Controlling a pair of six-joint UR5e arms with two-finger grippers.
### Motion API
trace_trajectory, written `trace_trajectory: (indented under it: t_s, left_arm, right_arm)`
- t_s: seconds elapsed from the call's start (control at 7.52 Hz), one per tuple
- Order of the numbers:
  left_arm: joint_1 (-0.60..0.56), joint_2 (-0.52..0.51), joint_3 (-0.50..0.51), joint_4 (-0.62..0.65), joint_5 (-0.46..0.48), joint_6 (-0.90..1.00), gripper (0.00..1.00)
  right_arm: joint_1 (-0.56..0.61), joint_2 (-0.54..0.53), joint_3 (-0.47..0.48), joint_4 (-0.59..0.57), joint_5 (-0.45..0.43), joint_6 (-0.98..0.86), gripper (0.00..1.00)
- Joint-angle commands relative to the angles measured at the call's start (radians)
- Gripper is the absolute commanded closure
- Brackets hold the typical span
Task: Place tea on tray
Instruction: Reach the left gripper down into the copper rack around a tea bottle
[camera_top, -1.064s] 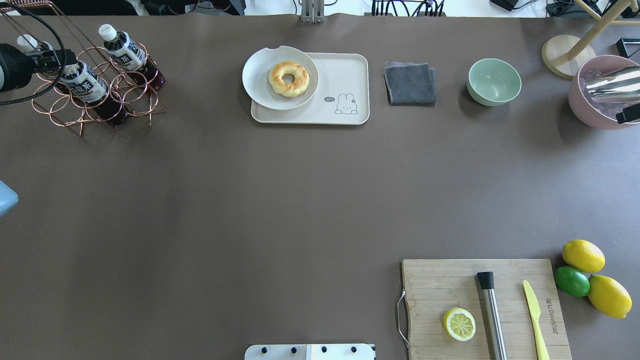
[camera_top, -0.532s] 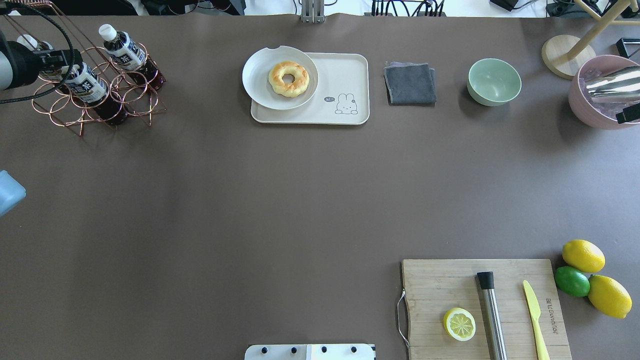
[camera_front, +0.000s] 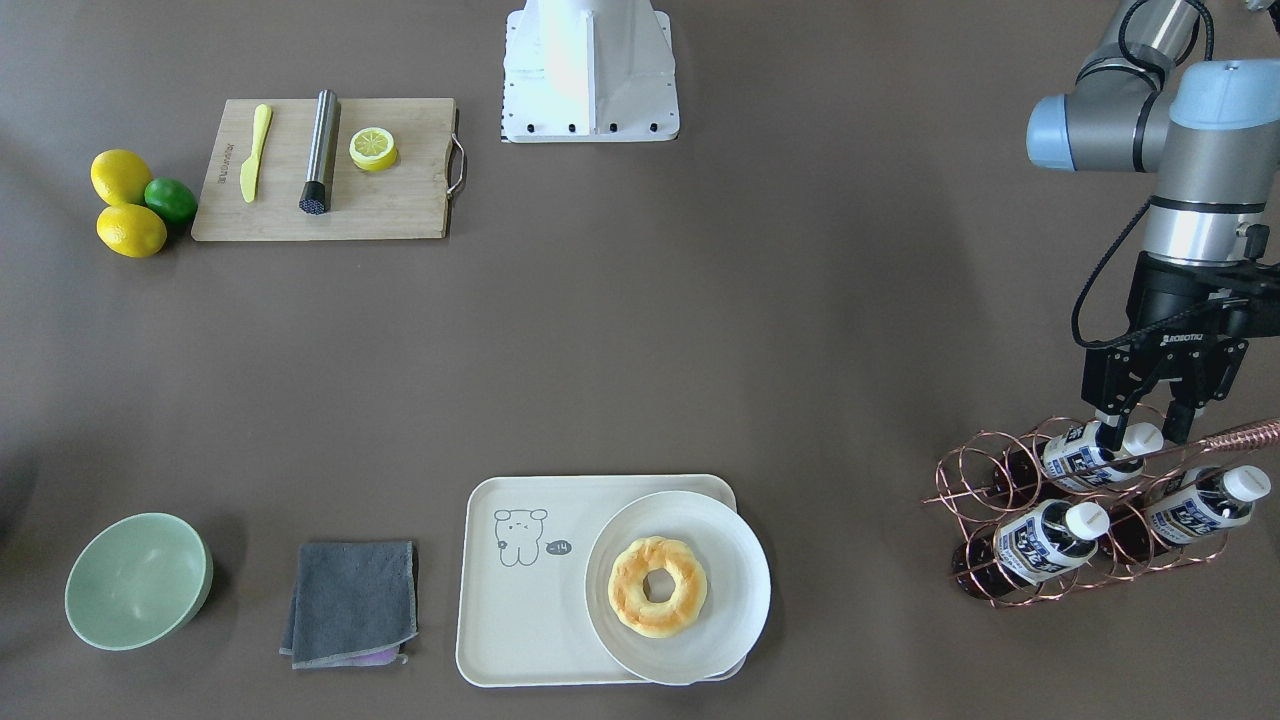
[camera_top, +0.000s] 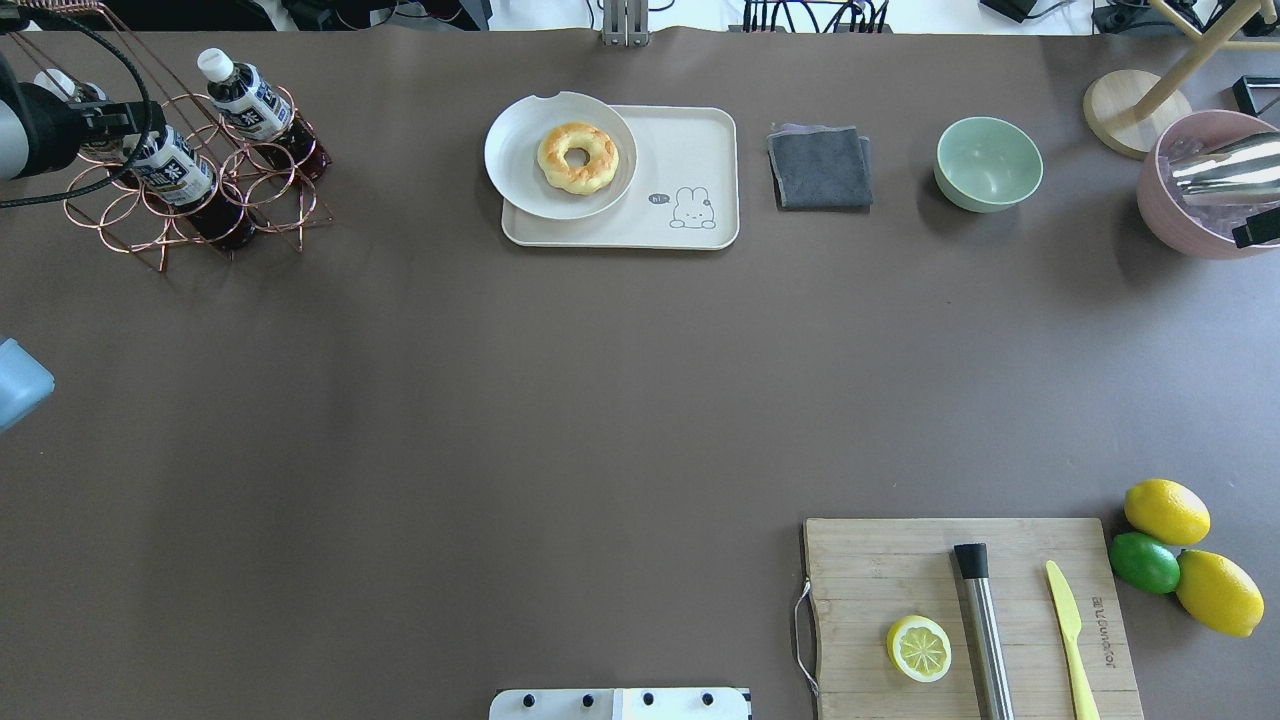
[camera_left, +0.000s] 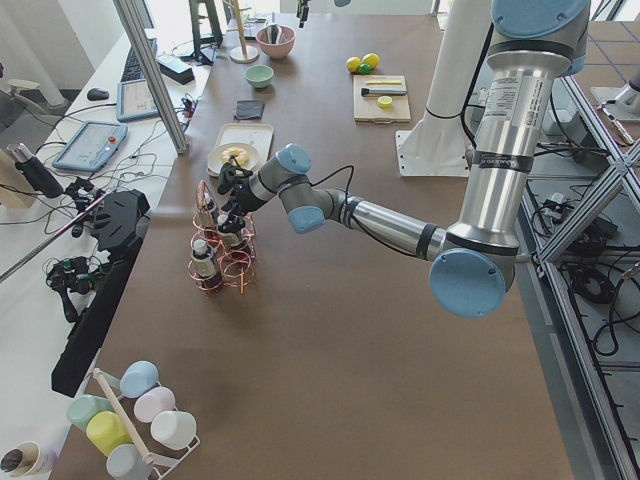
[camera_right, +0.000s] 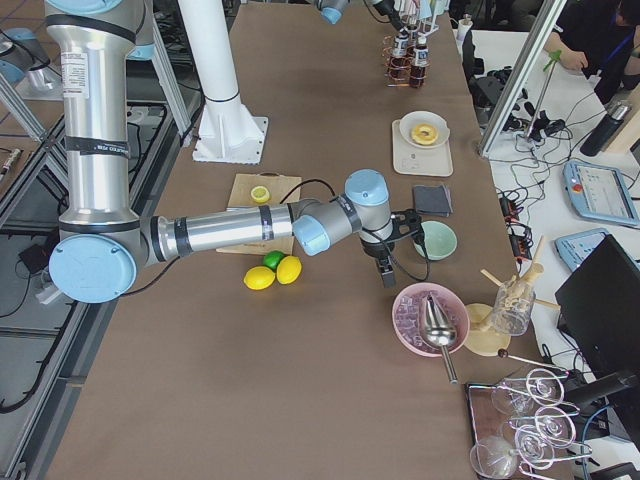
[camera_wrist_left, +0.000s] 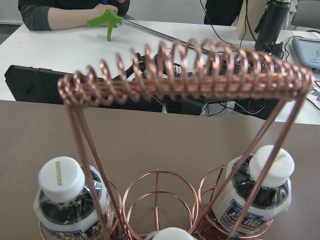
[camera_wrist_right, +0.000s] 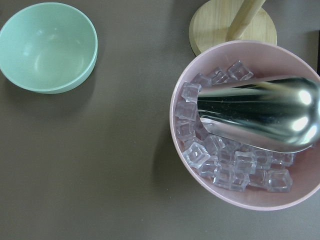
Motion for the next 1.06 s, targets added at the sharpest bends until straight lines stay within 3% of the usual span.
trace_trajectory:
  t_s: [0.0,0.27,0.4,0.53,0.67,0.93]
  left_arm:
    - [-0.001,-0.002,0.017,-0.028,0.000,-0.003,0.29]
    - [0.001,-0.002,0.017,-0.029,0.000,-0.005,0.36]
    - [-0.001,-0.002,0.014,-0.029,0.000,-0.006,0.52]
    - [-0.001,-0.002,0.009,-0.029,0.000,-0.013,0.81]
    - [-0.002,-0.002,0.006,-0.029,-0.002,-0.013,1.00]
    - [-0.011,0.001,-0.028,-0.023,-0.005,-0.010,1.00]
  right_arm:
    - [0.000,0.000,0.000,0.000,0.000,0.000,0.00]
    - [0.000,0.000,0.000,0.000,0.000,0.000,0.00]
    - [0.000,0.000,0.000,0.000,0.000,0.000,0.00]
    - [0.000,-0.001,0.000,0.000,0.000,-0.002,0.00]
    - [0.002,-0.001,0.000,0.000,0.000,-0.002,0.00]
    - [0.002,-0.001,0.002,0.002,0.000,-0.002,0.00]
